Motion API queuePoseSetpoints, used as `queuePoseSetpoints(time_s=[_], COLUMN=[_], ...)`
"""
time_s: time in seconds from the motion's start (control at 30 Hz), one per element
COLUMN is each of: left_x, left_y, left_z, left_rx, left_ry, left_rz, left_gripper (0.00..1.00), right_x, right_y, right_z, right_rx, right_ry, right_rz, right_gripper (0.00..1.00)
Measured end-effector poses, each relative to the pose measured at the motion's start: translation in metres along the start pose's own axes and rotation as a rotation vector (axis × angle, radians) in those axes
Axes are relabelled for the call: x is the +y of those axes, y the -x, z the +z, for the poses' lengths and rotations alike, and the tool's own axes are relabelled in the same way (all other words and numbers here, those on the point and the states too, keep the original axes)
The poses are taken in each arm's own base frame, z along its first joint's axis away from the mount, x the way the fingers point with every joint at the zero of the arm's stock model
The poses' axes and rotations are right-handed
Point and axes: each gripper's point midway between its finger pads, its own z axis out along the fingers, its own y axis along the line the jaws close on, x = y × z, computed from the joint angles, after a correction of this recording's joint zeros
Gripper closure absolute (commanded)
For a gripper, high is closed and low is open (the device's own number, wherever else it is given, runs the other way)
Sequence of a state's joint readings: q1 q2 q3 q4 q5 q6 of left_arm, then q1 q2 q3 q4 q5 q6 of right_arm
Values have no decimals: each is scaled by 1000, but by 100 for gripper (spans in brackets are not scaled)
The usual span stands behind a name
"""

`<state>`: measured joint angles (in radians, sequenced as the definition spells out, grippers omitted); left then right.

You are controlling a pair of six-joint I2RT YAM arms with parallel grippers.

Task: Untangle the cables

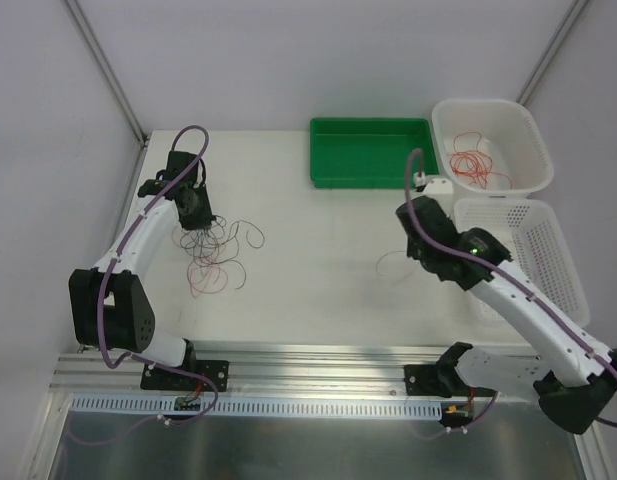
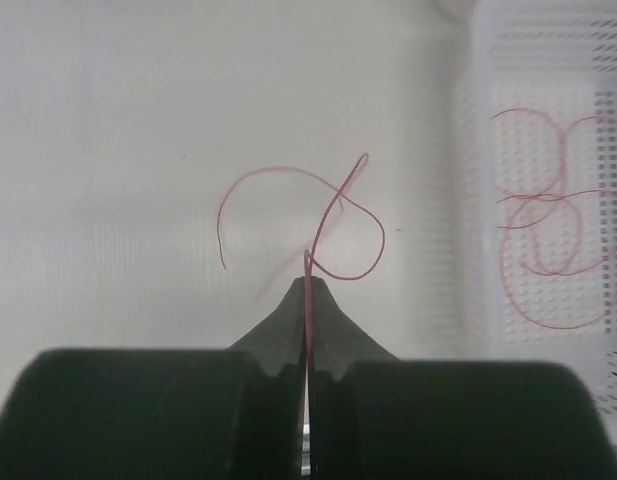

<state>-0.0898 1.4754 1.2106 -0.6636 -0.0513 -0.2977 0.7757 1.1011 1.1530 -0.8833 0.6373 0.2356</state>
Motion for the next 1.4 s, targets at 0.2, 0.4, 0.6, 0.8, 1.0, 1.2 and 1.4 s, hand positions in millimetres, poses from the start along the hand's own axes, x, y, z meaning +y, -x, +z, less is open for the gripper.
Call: queuePoseSetpoints(time_s=[0.2,0.4,0.6,0.8,1.0,1.2,1.4], left_x=[-1,-3,-3,-3,-3,-4,-4], left_y=[0,-1,-1,-1,-1,-1,-2], left_z=[0,0,0,0,0,0,0], left_rx=[1,6,6,6,7,7,9], left_ry=[-3,-17,-17,-18,-19,-22,-25], left_rz=[0,0,0,0,0,0,0], left_gripper=[100,100,100,100,100,100,100], right_x=[-81,-137,-182,-206,-216,-215,-189], right_y=[70,121,140,101,18,-38,-30], right_z=[-48,-82,-103,-70,4,46,58], right_rx=[-168,-268,-308,-216,3,135,127], right_ry=[-161,-303,-419,-479,-515,-507,-373], right_rz=[91,141,211,307,435,572,591], right_gripper=[99,99,99,99,99,56,23])
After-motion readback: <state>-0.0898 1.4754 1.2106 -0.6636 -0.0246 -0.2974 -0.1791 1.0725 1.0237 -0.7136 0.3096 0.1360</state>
